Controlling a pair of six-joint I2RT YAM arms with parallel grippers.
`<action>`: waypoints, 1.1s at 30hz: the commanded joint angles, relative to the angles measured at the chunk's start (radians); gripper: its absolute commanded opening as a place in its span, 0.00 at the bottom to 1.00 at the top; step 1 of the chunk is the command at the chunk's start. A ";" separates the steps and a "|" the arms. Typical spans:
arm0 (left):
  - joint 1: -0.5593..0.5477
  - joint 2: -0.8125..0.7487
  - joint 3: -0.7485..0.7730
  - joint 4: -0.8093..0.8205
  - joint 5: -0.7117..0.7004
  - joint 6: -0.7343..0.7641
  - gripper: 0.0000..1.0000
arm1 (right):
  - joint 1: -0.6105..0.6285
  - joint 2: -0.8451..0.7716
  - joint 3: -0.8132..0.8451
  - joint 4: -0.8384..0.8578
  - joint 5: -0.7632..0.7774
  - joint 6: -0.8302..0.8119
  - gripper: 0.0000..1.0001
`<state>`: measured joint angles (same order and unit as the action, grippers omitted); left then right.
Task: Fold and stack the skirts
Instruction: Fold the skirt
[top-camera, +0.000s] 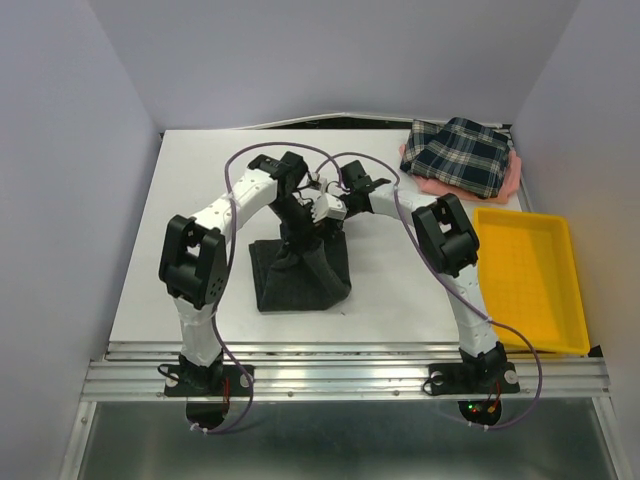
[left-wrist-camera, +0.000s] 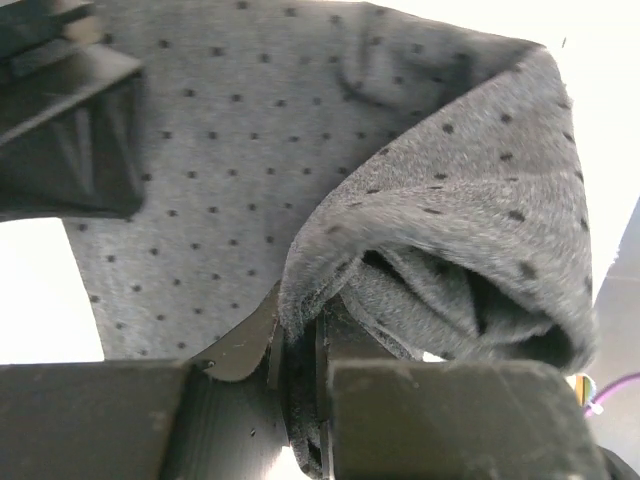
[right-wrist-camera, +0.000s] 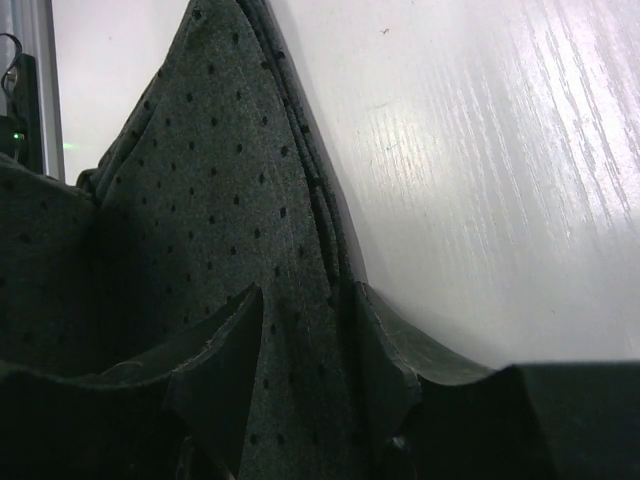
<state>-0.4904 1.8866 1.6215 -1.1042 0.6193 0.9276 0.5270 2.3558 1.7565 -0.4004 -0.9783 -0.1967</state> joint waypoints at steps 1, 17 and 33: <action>0.029 0.038 0.070 0.035 -0.019 0.007 0.04 | 0.018 -0.024 -0.034 -0.046 0.010 -0.021 0.47; 0.099 0.014 0.184 0.054 -0.044 -0.075 0.52 | -0.021 -0.098 0.089 -0.057 0.346 0.109 0.84; 0.251 -0.305 -0.296 0.505 -0.053 -0.493 0.61 | -0.156 -0.420 -0.078 -0.143 0.101 0.227 0.90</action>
<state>-0.2268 1.5967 1.4464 -0.8112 0.5735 0.6140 0.3328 2.0644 1.7515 -0.5060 -0.7181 -0.0132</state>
